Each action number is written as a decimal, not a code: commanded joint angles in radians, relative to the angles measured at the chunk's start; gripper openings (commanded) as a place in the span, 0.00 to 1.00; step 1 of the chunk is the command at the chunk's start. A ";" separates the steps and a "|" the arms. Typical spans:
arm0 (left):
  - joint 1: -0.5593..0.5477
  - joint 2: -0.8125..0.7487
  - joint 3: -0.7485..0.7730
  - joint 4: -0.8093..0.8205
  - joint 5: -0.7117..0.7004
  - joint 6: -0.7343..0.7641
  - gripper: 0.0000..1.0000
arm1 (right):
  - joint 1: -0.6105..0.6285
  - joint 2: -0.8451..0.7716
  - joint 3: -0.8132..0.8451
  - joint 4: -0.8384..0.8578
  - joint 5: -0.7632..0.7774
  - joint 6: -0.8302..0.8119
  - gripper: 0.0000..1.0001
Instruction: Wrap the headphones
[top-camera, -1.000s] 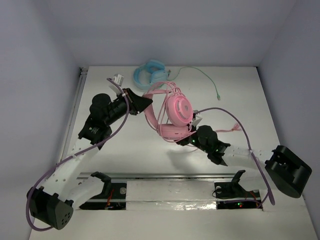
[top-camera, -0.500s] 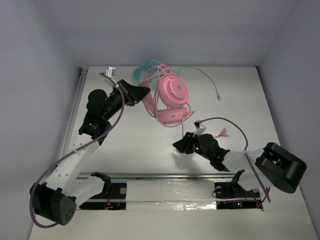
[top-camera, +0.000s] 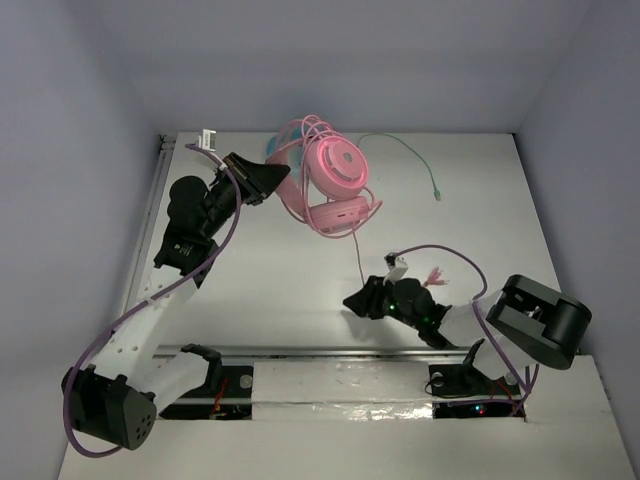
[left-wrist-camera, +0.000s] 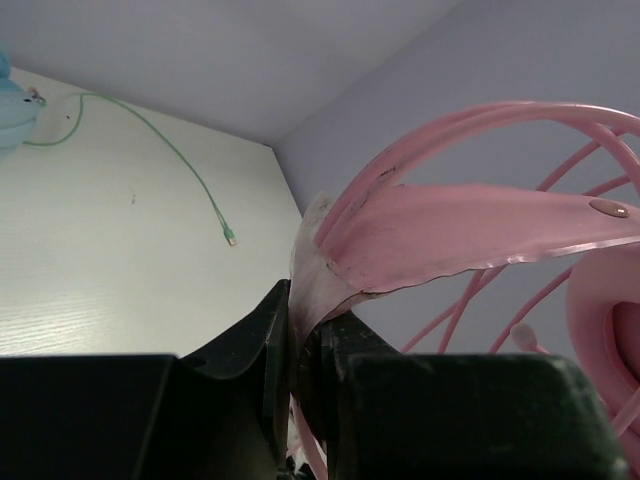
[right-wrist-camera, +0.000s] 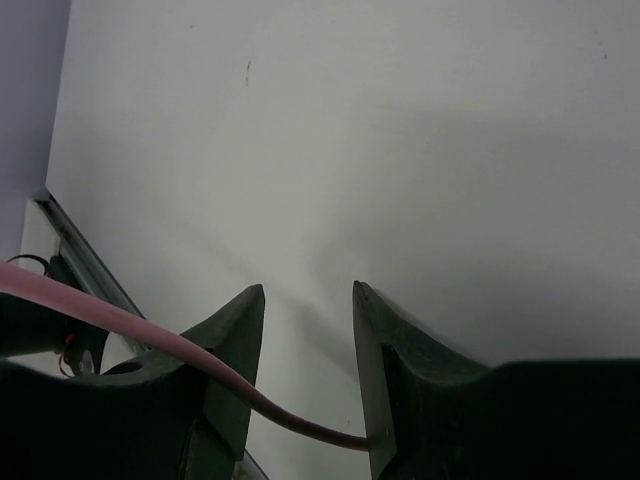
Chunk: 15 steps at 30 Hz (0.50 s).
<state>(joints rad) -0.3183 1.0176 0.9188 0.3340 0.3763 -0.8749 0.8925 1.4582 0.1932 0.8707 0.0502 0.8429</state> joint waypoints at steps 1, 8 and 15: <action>0.008 -0.045 0.028 0.134 -0.062 -0.065 0.00 | 0.035 0.010 -0.018 0.062 0.040 0.016 0.47; 0.008 -0.094 -0.067 0.125 -0.253 -0.093 0.00 | 0.259 -0.038 0.165 -0.269 0.171 0.015 0.00; 0.008 -0.117 -0.106 0.076 -0.492 -0.053 0.00 | 0.423 0.014 0.374 -0.464 0.168 0.016 0.00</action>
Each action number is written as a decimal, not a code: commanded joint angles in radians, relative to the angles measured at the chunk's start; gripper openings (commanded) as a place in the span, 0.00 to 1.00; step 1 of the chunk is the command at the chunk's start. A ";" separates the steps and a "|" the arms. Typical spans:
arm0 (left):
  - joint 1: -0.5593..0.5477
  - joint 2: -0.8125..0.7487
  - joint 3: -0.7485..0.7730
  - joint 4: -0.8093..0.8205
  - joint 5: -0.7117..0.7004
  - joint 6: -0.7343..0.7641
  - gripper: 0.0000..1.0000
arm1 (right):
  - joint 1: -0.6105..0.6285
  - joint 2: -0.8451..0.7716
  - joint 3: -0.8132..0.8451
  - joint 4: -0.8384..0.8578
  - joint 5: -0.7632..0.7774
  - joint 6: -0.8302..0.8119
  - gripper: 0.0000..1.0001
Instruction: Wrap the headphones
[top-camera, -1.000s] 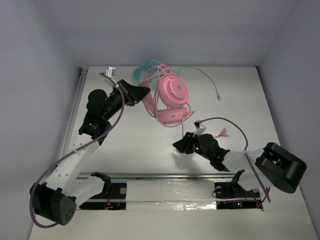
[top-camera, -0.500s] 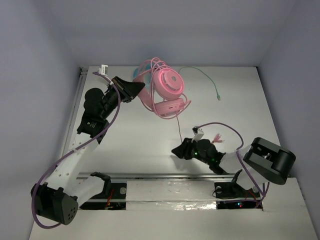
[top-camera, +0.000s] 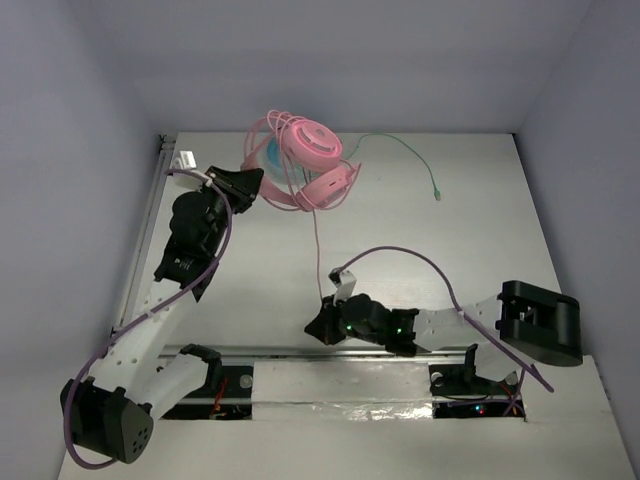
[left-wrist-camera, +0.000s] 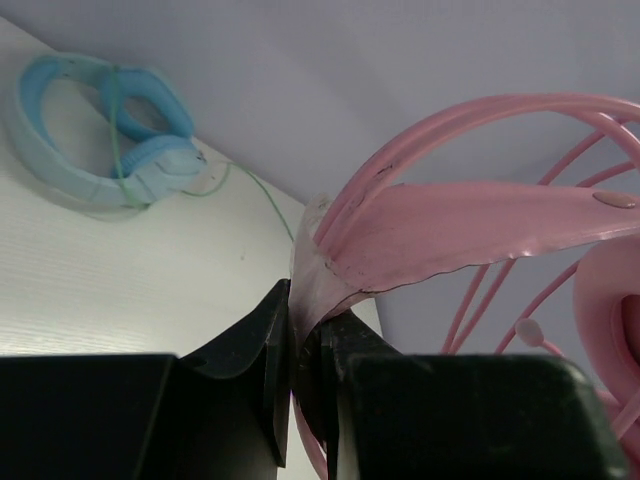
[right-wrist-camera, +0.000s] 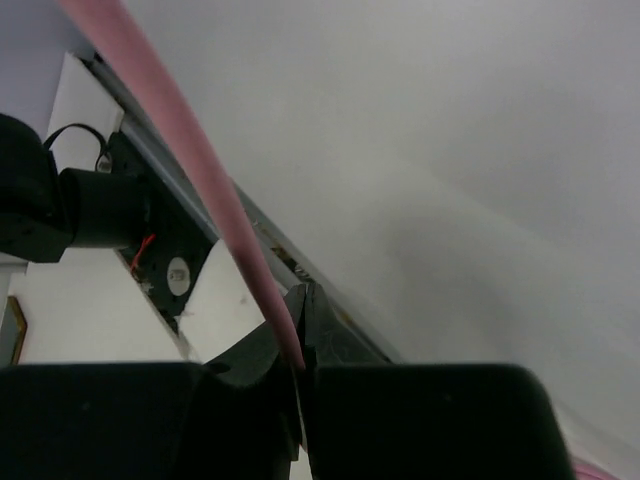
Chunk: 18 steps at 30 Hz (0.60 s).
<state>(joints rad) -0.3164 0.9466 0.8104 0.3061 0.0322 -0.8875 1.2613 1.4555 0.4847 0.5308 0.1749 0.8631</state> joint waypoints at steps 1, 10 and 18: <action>0.007 -0.048 -0.019 0.097 -0.173 -0.041 0.00 | 0.073 0.028 0.144 -0.187 0.047 -0.019 0.00; -0.036 0.027 -0.097 0.082 -0.365 0.067 0.00 | 0.248 0.063 0.486 -0.573 0.118 -0.156 0.00; -0.242 0.055 -0.206 0.030 -0.630 0.206 0.00 | 0.257 0.002 0.667 -0.859 0.113 -0.269 0.00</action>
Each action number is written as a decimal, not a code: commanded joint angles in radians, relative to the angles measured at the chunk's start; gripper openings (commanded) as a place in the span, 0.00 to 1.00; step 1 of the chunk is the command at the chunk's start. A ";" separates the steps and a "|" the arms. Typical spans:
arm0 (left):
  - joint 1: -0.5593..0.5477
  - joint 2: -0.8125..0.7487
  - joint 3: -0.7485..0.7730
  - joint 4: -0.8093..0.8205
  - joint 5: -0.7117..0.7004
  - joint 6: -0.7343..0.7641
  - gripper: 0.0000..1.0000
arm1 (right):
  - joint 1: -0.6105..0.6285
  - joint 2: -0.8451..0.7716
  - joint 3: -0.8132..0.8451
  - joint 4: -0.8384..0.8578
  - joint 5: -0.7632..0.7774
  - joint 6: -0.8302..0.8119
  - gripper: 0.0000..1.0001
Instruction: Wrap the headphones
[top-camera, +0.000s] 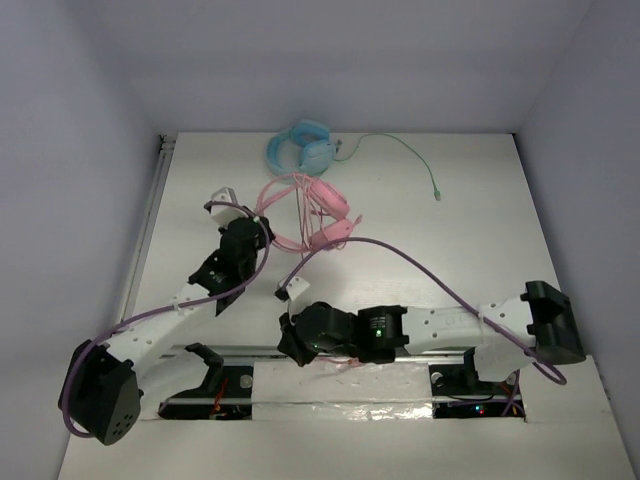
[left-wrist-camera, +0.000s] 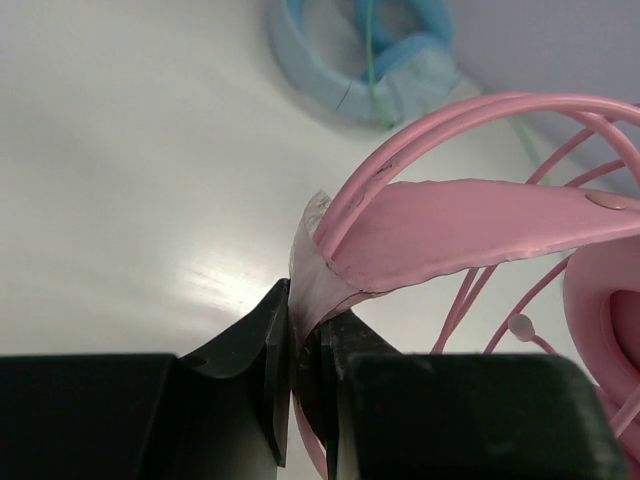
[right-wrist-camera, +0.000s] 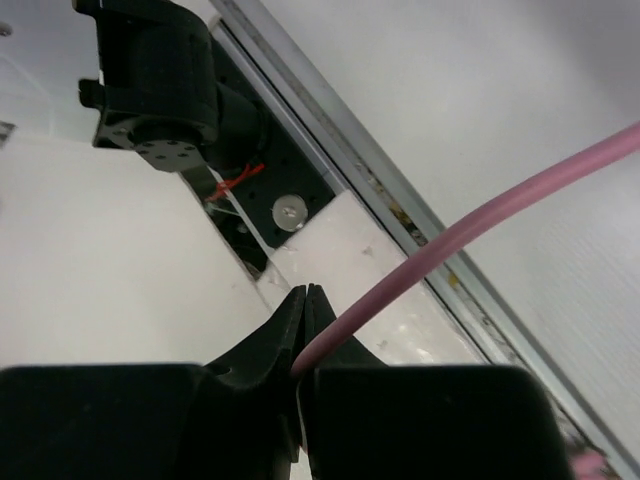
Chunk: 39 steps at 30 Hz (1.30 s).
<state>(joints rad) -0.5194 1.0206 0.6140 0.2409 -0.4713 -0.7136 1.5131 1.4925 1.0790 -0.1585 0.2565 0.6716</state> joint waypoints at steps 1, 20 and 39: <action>-0.068 -0.020 -0.035 0.083 -0.127 0.051 0.00 | 0.006 -0.055 0.099 -0.221 0.044 -0.108 0.00; -0.266 -0.096 -0.059 -0.224 0.083 0.160 0.00 | -0.217 -0.212 0.131 -0.576 0.059 -0.357 0.00; -0.387 -0.065 0.042 -0.384 0.128 0.183 0.00 | -0.260 -0.314 0.193 -0.743 0.265 -0.435 0.00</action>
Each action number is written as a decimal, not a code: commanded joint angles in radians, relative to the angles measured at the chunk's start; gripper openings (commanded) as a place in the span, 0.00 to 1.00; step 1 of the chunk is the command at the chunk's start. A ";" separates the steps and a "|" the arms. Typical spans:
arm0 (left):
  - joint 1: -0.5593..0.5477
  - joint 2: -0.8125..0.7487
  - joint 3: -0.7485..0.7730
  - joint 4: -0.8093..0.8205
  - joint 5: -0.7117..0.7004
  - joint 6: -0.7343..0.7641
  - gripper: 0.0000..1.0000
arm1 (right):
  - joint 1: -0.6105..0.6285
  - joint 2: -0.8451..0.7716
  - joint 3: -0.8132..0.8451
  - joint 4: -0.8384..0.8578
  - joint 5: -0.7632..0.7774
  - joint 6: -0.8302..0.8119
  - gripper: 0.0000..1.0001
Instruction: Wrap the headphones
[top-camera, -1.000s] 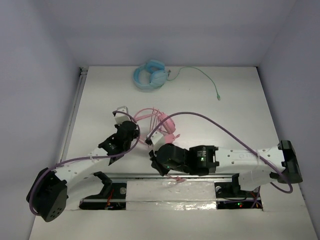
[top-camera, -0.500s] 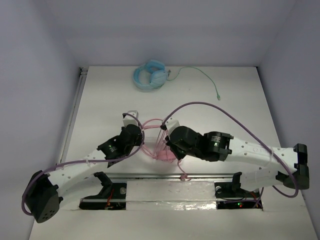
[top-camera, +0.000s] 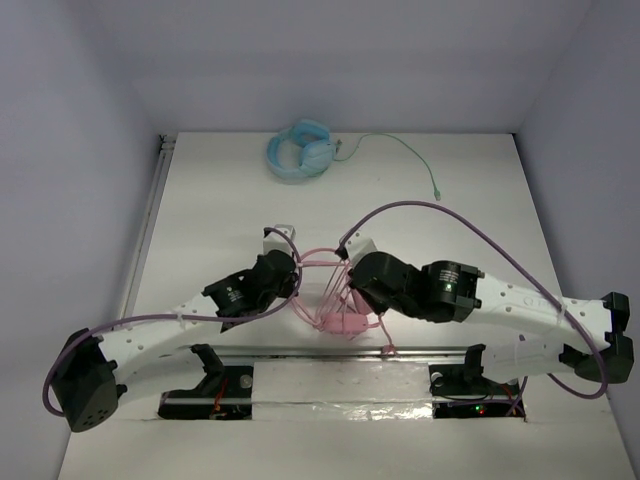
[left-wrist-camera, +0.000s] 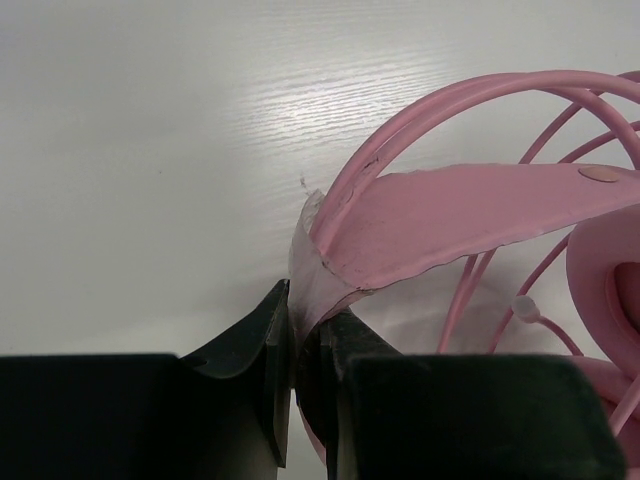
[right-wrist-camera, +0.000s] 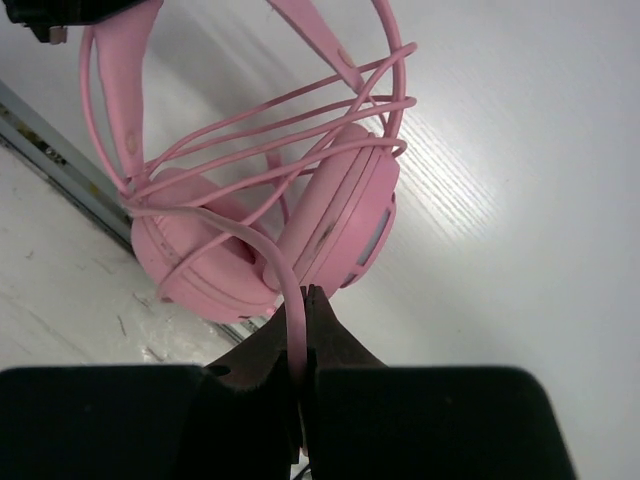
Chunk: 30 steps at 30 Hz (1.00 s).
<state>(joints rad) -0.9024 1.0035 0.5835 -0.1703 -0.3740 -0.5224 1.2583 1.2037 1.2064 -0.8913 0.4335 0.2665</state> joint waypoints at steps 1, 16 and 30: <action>-0.004 -0.060 0.081 0.023 0.043 0.001 0.00 | -0.005 -0.023 0.064 -0.005 0.118 -0.033 0.00; -0.004 -0.115 0.182 -0.031 0.264 0.101 0.00 | -0.079 -0.064 -0.001 0.173 0.453 -0.090 0.02; 0.005 -0.193 0.259 0.000 0.336 0.093 0.00 | -0.261 -0.199 -0.198 0.529 0.125 0.039 0.23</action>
<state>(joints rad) -0.9016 0.8585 0.7635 -0.2489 -0.0883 -0.4038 1.0454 1.0702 1.0309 -0.5449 0.6476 0.2348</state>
